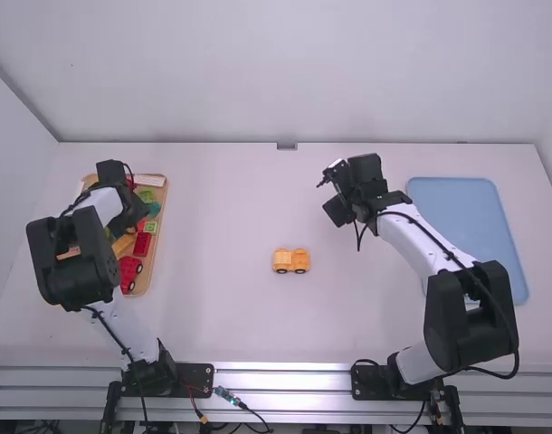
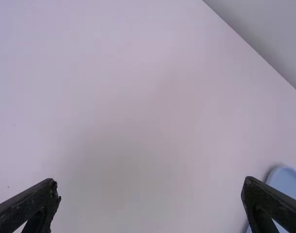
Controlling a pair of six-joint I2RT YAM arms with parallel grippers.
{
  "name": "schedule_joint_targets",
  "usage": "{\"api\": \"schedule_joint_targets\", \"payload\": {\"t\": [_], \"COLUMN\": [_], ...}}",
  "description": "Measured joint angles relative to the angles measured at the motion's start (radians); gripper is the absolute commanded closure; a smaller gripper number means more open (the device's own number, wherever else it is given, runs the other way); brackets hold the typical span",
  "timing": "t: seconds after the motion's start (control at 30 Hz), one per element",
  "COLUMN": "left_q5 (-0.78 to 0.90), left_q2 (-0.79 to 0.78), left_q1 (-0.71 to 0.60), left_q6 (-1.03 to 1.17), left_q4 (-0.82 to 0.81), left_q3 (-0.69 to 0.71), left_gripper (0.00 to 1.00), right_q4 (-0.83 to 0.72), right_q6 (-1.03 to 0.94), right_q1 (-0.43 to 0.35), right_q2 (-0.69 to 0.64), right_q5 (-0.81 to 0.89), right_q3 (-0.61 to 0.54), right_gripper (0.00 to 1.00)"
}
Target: Assemble lego blocks to make yellow taxi
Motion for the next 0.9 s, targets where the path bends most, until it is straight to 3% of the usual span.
{"api": "schedule_joint_targets", "payload": {"t": [0.3, 0.9], "left_q5": [0.0, -0.054], "left_q2": [0.0, 0.0], "left_q1": [0.002, 0.003], "left_q6": [-0.01, -0.028], "left_q4": [0.09, 0.153], "left_q3": [-0.051, -0.092], "left_gripper": [0.34, 0.4], "right_q4": [-0.013, -0.014], "right_q6": [0.0, 0.0], "right_q1": [0.0, 0.0], "right_q2": [0.0, 0.0], "right_q5": [0.0, 0.0], "right_q3": [0.0, 0.0], "right_gripper": [0.01, 0.01]}}
